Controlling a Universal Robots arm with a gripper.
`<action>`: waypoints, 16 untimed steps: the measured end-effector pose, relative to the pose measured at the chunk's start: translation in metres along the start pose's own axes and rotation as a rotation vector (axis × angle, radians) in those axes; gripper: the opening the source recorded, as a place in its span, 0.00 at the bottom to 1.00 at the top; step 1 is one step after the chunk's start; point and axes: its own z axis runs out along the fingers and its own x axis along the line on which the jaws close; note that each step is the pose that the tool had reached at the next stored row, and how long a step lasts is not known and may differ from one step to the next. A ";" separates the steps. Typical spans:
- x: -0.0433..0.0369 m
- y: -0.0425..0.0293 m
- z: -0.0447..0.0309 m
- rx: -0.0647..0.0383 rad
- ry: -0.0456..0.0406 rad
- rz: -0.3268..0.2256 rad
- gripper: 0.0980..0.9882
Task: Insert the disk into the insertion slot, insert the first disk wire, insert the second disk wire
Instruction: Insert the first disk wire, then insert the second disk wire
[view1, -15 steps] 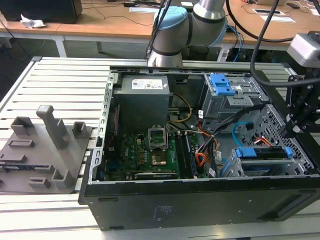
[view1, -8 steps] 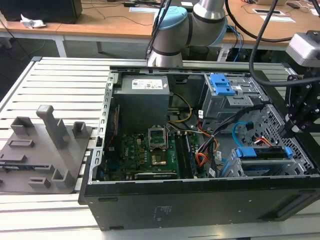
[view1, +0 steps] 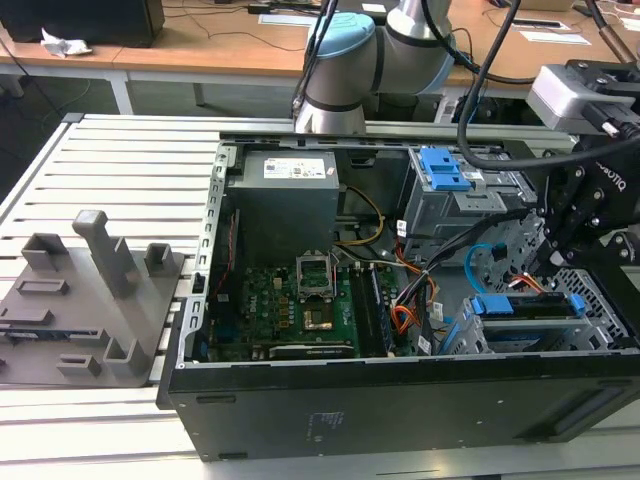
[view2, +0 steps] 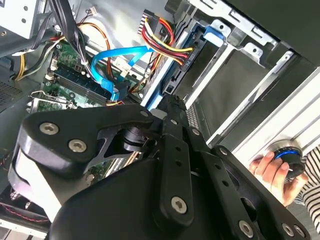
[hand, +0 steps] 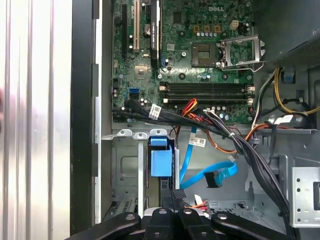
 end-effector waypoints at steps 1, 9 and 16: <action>0.0007 0.0019 0.0014 0.000 0.0003 0.000 0.01; 0.0035 0.0045 0.0032 0.000 0.0002 0.000 0.01; 0.0039 0.0047 0.0036 0.000 0.0001 0.000 0.01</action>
